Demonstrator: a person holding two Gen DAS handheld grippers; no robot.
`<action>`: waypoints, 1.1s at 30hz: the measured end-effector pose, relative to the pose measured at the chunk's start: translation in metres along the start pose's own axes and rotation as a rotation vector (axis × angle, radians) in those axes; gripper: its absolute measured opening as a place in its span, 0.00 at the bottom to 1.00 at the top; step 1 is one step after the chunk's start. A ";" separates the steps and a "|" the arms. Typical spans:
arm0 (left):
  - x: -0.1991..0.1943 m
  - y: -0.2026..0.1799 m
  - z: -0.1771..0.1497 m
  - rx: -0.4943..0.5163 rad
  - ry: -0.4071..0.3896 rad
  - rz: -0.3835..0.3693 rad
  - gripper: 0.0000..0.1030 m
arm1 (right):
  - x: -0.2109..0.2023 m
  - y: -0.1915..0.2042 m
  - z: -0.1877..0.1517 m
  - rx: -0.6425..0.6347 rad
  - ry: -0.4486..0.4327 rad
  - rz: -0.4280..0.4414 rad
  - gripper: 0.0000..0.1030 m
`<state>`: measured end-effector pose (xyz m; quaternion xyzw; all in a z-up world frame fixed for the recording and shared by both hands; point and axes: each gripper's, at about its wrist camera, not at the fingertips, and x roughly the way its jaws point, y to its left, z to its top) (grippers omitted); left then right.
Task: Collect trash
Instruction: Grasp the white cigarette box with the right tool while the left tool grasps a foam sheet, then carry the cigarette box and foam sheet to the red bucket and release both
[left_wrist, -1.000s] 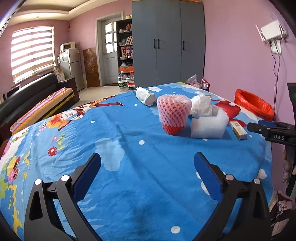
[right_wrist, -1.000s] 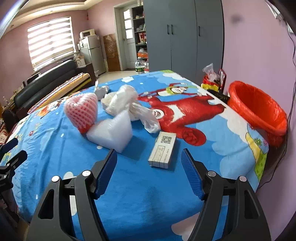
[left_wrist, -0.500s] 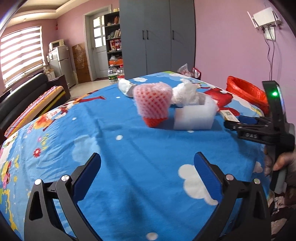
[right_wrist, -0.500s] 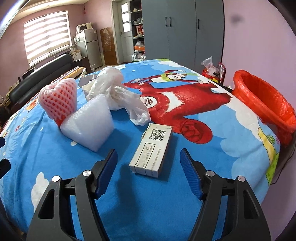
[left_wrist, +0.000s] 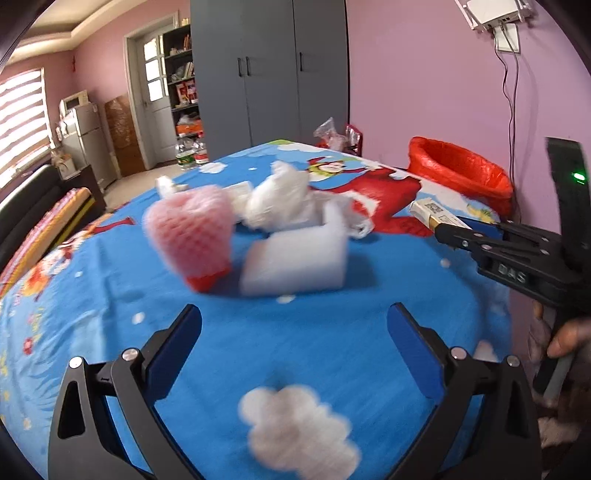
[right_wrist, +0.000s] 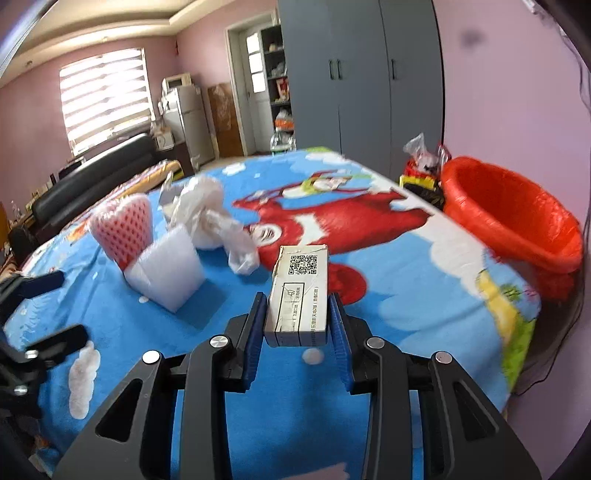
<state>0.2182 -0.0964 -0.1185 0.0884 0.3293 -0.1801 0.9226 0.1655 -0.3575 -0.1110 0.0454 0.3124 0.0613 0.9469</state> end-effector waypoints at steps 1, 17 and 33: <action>0.006 -0.003 0.003 -0.007 0.004 0.000 0.95 | -0.004 -0.002 0.001 0.002 -0.008 0.000 0.32; 0.076 -0.034 0.043 -0.017 0.073 0.096 0.69 | -0.029 -0.036 0.004 0.089 -0.068 0.018 0.32; -0.001 -0.015 0.014 0.003 -0.025 -0.034 0.15 | -0.042 0.007 0.002 0.010 -0.066 0.058 0.32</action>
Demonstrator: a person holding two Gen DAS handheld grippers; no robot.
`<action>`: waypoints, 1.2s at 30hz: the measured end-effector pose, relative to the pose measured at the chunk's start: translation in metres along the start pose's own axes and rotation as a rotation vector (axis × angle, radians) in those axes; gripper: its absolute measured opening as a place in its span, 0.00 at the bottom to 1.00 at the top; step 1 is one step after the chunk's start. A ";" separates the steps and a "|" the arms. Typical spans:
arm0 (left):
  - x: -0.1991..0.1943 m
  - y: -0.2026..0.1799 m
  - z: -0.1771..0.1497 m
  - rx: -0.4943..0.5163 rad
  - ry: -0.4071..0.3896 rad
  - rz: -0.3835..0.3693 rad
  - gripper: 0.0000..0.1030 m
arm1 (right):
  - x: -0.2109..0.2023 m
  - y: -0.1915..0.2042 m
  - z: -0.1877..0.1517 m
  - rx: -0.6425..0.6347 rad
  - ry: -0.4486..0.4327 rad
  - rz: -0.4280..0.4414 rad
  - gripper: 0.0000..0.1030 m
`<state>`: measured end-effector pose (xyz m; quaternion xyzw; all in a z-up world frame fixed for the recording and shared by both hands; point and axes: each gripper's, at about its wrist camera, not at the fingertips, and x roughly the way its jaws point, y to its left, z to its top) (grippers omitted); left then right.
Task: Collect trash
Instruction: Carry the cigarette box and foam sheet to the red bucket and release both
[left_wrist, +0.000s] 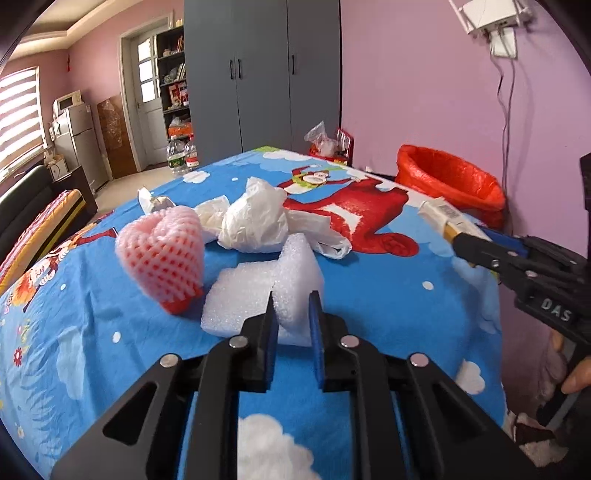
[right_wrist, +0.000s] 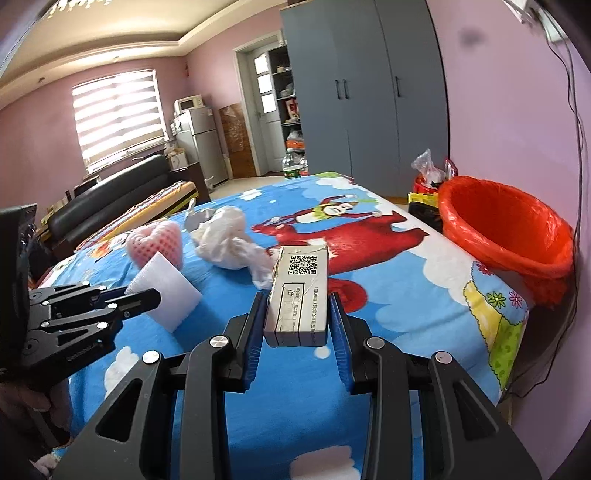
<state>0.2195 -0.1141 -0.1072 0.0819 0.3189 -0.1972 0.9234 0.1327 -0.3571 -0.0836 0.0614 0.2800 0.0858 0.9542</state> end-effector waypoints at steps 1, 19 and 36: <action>-0.006 0.001 -0.002 0.001 -0.013 -0.006 0.15 | -0.002 0.004 0.000 -0.007 0.001 0.000 0.32; -0.062 0.003 -0.015 0.023 -0.118 -0.035 0.15 | -0.016 0.037 0.000 -0.065 0.005 0.025 0.32; -0.024 -0.053 0.037 0.146 -0.143 -0.155 0.15 | -0.034 -0.050 0.012 0.072 -0.060 -0.131 0.32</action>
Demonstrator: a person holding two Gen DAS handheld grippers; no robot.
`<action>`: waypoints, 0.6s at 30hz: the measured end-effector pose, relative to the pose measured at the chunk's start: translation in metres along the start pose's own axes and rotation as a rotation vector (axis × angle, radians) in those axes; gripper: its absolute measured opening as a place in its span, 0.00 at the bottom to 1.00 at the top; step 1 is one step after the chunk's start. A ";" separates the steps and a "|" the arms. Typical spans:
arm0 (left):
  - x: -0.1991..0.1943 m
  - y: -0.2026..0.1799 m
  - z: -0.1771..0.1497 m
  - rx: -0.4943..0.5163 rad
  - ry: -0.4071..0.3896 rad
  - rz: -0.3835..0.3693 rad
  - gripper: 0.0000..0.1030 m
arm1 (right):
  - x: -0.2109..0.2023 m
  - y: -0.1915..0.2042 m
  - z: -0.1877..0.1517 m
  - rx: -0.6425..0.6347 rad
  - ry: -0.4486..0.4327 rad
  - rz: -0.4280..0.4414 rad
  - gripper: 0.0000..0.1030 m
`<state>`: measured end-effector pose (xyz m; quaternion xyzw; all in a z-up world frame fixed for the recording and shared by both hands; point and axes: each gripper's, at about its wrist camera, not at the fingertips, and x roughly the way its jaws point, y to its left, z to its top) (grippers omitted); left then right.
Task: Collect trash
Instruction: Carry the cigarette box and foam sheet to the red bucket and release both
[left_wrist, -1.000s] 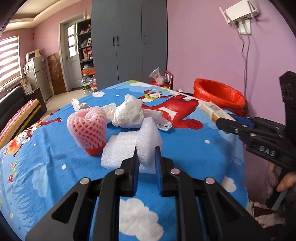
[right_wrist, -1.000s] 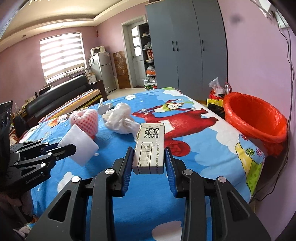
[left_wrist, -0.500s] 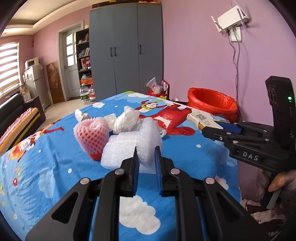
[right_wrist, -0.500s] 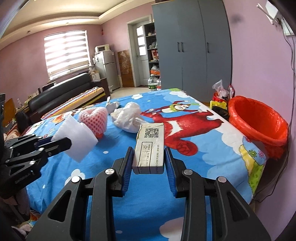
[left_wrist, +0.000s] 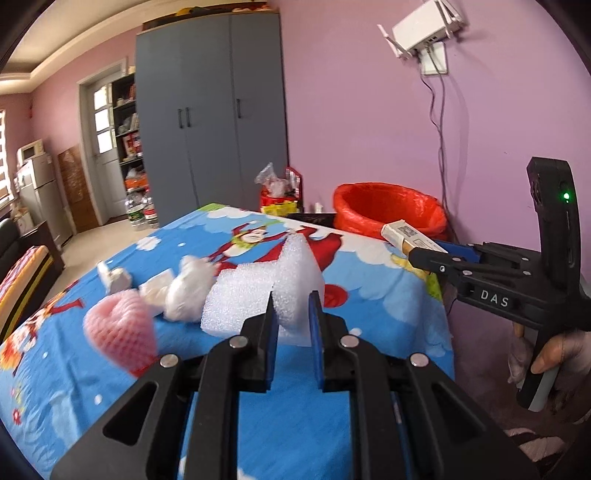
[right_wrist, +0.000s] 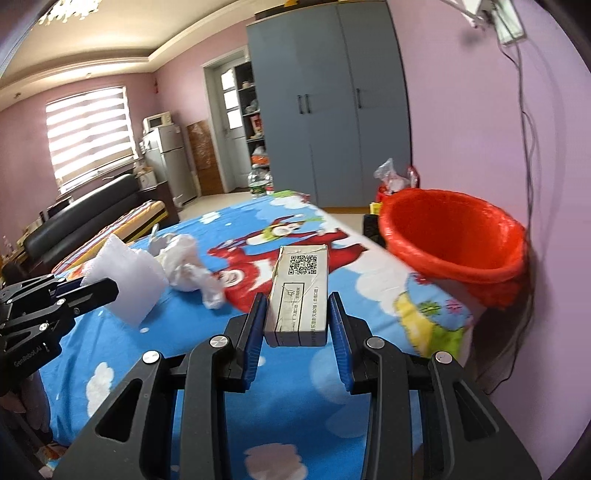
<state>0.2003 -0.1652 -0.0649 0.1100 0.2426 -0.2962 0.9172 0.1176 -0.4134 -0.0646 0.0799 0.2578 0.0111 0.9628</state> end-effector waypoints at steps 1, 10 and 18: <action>0.004 -0.003 0.003 0.006 -0.001 -0.010 0.15 | 0.000 -0.004 0.001 0.007 -0.002 -0.008 0.32; 0.048 -0.030 0.040 0.032 -0.034 -0.099 0.15 | 0.000 -0.047 0.010 0.056 -0.030 -0.110 0.32; 0.098 -0.066 0.083 0.087 -0.072 -0.191 0.15 | 0.006 -0.096 0.019 0.113 -0.053 -0.197 0.32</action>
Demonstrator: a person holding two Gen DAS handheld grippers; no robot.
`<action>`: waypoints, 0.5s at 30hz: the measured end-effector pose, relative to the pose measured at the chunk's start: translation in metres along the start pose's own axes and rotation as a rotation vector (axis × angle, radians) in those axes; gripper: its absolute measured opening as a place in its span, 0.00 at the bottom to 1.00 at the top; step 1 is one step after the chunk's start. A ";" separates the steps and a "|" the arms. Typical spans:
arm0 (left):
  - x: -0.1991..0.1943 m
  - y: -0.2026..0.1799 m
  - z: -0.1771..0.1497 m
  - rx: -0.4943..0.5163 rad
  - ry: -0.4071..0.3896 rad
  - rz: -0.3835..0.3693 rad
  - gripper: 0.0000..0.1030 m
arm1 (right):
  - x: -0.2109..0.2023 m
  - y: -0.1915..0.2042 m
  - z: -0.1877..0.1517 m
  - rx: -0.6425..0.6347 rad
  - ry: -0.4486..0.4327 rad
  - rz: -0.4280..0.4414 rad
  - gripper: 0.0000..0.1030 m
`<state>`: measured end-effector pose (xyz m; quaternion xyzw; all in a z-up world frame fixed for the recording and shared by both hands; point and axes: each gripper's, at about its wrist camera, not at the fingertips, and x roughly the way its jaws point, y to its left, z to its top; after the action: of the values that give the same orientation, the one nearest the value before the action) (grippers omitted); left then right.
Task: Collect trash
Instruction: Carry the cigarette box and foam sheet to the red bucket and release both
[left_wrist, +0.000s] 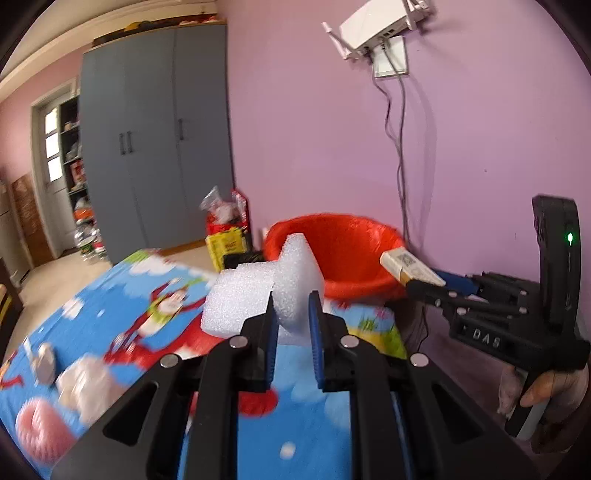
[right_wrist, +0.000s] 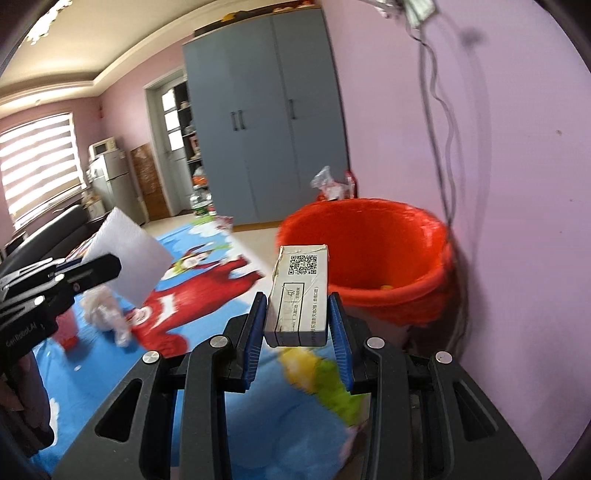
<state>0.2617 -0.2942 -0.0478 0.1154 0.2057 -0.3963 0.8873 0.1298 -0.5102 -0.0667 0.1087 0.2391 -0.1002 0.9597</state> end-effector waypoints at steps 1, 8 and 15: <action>0.007 -0.002 0.006 0.002 -0.003 -0.011 0.15 | 0.004 -0.009 0.003 0.011 -0.003 -0.013 0.32; 0.064 -0.013 0.052 0.036 -0.033 -0.119 0.15 | 0.031 -0.045 0.017 0.059 -0.001 -0.073 0.32; 0.126 -0.012 0.085 0.021 -0.022 -0.178 0.15 | 0.062 -0.062 0.033 0.064 -0.021 -0.097 0.33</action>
<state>0.3520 -0.4160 -0.0306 0.1014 0.2011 -0.4770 0.8495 0.1831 -0.5868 -0.0778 0.1265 0.2308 -0.1554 0.9521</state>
